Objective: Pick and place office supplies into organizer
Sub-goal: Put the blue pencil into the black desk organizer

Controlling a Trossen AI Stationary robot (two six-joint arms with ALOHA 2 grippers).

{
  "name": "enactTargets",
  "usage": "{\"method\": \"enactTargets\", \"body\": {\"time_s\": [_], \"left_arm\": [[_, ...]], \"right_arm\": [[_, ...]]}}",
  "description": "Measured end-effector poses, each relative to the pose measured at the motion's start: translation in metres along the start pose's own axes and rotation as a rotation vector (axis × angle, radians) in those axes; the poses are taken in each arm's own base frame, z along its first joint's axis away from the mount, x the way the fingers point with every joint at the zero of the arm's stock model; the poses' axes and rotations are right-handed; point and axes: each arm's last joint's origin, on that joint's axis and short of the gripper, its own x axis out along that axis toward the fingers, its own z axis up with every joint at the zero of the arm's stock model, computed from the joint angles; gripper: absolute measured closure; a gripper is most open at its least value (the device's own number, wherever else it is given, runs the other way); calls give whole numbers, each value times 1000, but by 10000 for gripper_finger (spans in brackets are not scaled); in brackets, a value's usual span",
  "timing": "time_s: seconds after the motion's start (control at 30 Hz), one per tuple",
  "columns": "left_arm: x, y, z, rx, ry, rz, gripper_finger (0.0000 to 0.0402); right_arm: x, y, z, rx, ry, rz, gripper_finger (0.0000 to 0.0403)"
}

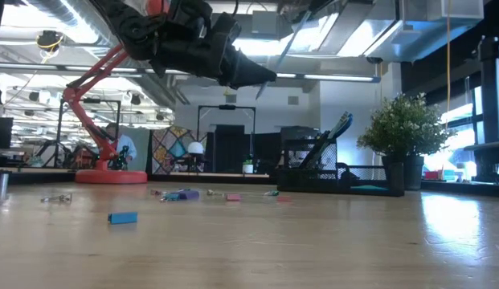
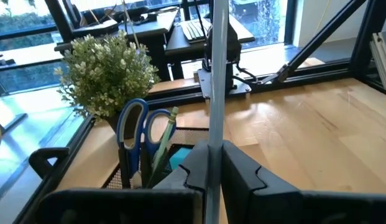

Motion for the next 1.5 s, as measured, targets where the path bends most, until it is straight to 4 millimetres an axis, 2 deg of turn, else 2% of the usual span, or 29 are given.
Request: {"method": "enactTargets", "body": {"time_s": [0.5, 0.7, 0.87, 1.23, 1.5], "left_arm": [[-1, 2, 5, 41, -51, 17, 382], [-1, 2, 5, 52, -50, 17, 382], [-1, 2, 5, 53, -49, 17, 382], [-1, 2, 5, 77, -48, 20, 381], [0, 0, 7, 149, -59, 29, 333]], "right_arm": [[0, 0, 5, 13, -46, 3, 205], [0, 1, 5, 16, -56, 62, 209], [0, 1, 5, 16, -57, 62, 247], [0, 1, 5, 13, -56, 61, 379], [0, 2, 4, 15, -43, 62, 379]]}}
